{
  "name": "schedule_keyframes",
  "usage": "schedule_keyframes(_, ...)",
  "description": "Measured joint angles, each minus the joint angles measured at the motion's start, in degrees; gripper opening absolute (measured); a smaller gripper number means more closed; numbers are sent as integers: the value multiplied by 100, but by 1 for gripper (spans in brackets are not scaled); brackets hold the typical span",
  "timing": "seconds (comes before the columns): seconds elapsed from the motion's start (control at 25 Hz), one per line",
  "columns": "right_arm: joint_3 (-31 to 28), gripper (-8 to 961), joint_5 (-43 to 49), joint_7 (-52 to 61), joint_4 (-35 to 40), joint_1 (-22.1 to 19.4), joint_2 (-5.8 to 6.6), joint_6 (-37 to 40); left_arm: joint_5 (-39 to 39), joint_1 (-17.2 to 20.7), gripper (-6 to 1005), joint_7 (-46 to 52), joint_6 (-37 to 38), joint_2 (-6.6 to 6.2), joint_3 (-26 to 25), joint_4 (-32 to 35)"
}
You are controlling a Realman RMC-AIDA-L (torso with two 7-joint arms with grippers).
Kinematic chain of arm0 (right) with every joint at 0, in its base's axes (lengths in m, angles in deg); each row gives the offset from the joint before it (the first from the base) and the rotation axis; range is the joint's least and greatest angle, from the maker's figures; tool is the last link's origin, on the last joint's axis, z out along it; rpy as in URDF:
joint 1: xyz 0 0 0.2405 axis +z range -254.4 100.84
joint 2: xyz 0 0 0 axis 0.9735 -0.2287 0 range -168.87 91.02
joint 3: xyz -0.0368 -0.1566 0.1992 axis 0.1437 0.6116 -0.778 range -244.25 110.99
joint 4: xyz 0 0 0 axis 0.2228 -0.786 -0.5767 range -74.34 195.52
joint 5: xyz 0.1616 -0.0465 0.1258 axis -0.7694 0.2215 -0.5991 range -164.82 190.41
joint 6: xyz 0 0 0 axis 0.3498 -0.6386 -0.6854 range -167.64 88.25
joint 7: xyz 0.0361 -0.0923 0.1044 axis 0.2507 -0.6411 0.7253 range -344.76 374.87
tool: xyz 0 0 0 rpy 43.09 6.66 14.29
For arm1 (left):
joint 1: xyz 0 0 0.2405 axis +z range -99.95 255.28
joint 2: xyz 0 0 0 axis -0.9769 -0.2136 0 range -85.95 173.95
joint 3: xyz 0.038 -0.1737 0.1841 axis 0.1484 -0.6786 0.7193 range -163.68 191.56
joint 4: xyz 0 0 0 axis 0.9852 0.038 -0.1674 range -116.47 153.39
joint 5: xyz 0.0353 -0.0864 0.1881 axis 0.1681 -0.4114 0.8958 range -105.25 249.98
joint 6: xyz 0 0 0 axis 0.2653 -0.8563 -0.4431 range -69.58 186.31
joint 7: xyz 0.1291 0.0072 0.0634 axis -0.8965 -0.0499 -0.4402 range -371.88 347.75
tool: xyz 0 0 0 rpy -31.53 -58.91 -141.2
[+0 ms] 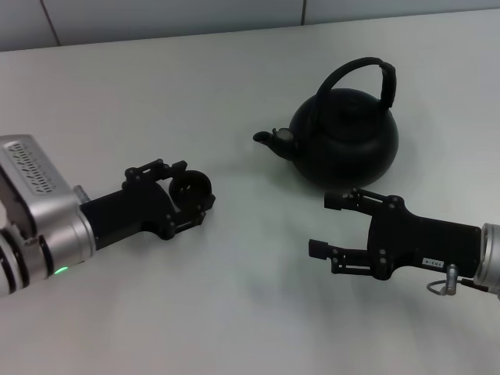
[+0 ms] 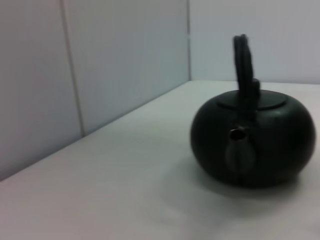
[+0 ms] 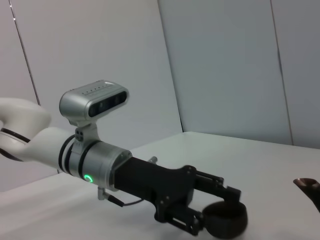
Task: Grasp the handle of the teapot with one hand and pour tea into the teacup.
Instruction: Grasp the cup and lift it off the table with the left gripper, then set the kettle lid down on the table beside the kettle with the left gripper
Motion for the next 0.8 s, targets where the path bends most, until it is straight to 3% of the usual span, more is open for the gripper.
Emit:
schedule_keyframes(0.12, 0, 825, 0, 3, 0, 1, -2, 5, -142, -17, 685, -9, -99, 0, 179, 17)
schedule_keyframes(0.2, 0, 824, 1, 3, 0, 2, -2, 5, -411, -81, 685, -31, -400, 2, 603, 43)
schedule_keyframes(0.8, 0, 815, 32, 3, 0, -14, -4, -5, -679, 21, 684, -286, -340, 2, 879, 200)
